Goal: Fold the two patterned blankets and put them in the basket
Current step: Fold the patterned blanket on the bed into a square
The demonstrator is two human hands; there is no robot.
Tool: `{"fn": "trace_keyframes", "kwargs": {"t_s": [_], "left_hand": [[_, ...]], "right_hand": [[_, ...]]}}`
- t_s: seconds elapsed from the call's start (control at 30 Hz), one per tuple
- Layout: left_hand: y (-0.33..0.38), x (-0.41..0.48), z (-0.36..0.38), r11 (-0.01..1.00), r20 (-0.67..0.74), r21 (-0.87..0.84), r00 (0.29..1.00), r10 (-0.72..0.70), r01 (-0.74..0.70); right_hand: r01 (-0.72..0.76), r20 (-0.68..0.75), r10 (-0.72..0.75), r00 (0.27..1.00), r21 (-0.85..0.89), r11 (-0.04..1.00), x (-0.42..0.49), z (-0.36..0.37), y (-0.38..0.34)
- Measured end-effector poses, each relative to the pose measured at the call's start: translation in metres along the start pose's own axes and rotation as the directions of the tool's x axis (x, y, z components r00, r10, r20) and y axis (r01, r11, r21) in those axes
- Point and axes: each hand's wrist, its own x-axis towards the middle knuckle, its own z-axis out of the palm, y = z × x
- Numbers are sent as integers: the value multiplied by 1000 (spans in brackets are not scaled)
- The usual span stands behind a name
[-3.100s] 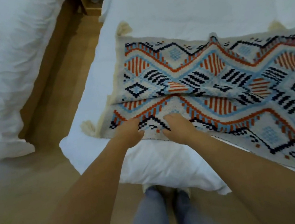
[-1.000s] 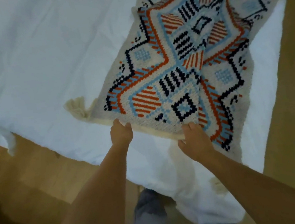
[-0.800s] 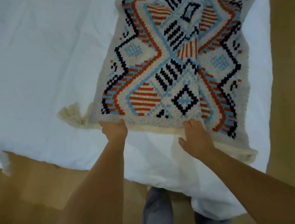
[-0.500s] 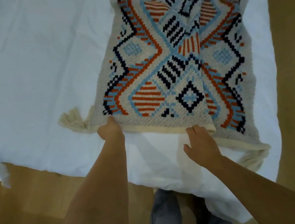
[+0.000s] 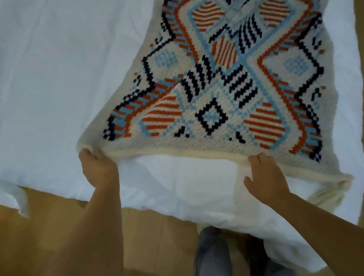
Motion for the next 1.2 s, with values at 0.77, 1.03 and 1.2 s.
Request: {"fn": "trace_keyframes", "kwargs": {"t_s": [0.77,1.03,1.2], "left_hand": [[57,-40,49,994,93,-77,992,90,-83],[58,-33,14,999,6,-53,1000,6,-6],[18,-28,-8,994,59,-19,993,-103,104]], "right_hand": [[-154,32,165,986,-219,964,14,-22,99],[-94,299,155,942,-209,974,-17,-26,118],[-204,341,265,902,-204,957,-37,-24,128]]}}
